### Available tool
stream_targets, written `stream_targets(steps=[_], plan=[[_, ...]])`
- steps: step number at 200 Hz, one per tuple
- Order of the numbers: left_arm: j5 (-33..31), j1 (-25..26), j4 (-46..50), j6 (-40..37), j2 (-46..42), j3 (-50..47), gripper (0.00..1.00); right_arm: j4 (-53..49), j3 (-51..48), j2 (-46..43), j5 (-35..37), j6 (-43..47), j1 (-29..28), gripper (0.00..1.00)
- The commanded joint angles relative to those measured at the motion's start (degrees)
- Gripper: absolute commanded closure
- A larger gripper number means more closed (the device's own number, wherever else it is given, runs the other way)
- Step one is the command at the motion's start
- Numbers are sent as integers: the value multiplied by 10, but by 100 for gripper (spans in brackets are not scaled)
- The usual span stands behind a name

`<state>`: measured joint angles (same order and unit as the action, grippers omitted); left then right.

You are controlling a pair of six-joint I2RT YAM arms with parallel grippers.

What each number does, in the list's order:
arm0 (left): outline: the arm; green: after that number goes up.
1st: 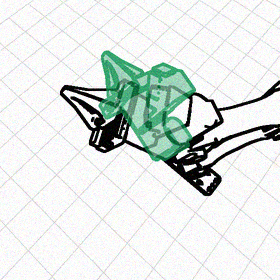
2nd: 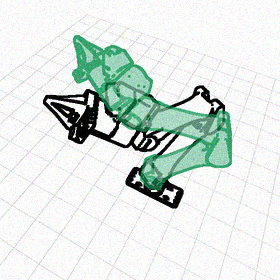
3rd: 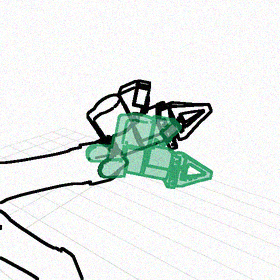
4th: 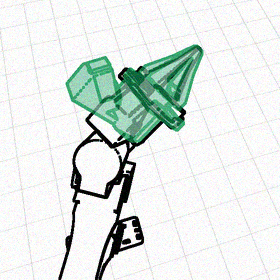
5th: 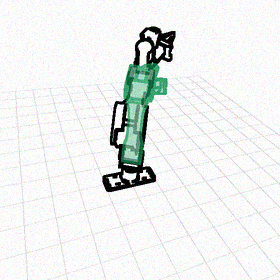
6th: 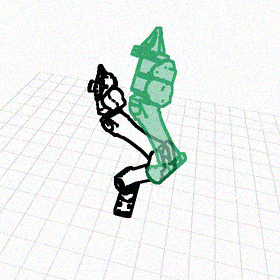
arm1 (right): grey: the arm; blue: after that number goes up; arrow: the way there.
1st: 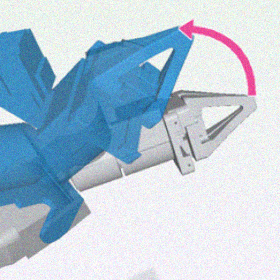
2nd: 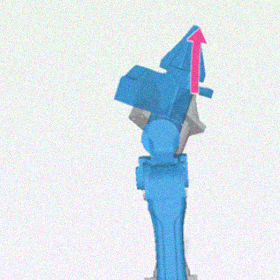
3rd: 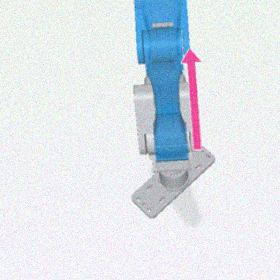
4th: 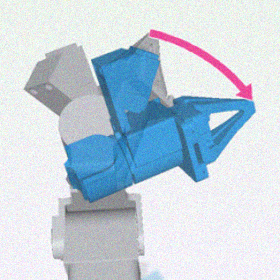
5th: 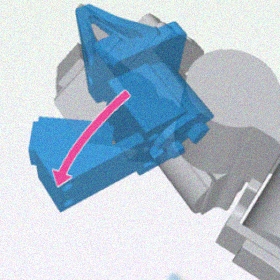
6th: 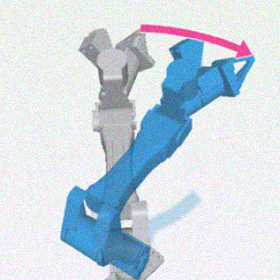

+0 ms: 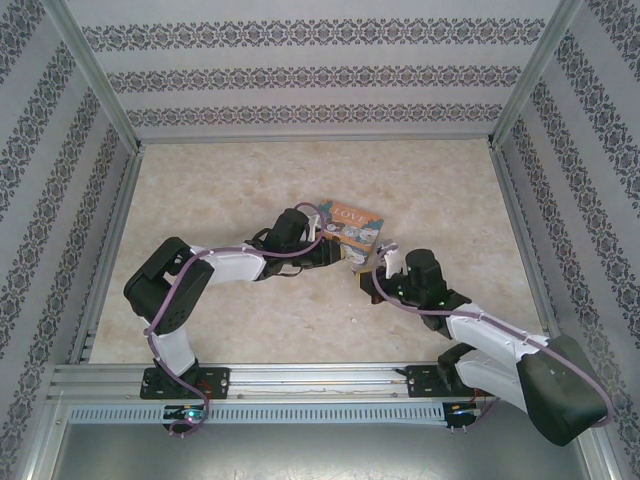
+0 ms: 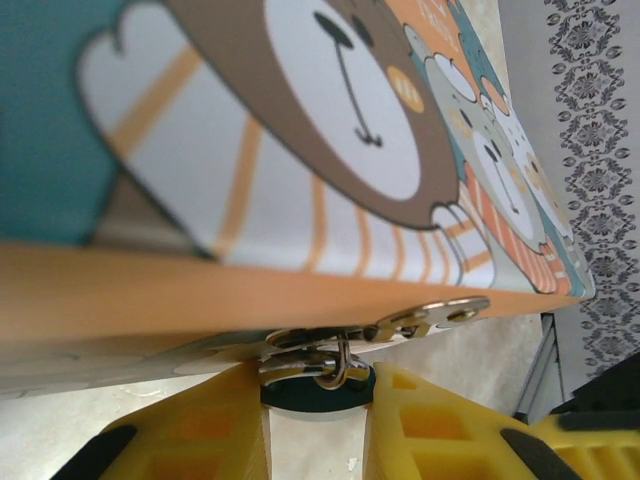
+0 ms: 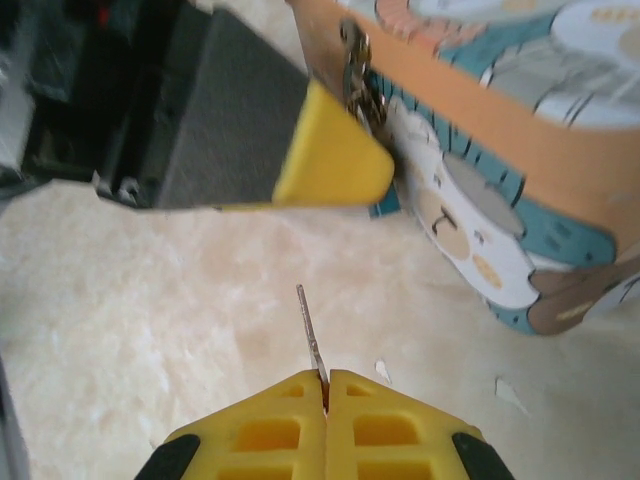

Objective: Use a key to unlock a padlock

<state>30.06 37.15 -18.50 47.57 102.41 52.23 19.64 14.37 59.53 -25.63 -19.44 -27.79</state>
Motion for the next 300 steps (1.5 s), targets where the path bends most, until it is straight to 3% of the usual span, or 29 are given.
stream_targets(steps=[1,48,131,300], plan=[[22,7,-23,39,-25,18,77,40,-17,3,59,25,-21,100],[18,7,-14,53,-26,28,77,74,-33,31,117,34,-47,100],[18,7,-14,68,-14,35,78,118,-13,96,161,38,-60,100],[16,7,-8,67,-3,44,79,163,15,130,162,38,-60,100]])
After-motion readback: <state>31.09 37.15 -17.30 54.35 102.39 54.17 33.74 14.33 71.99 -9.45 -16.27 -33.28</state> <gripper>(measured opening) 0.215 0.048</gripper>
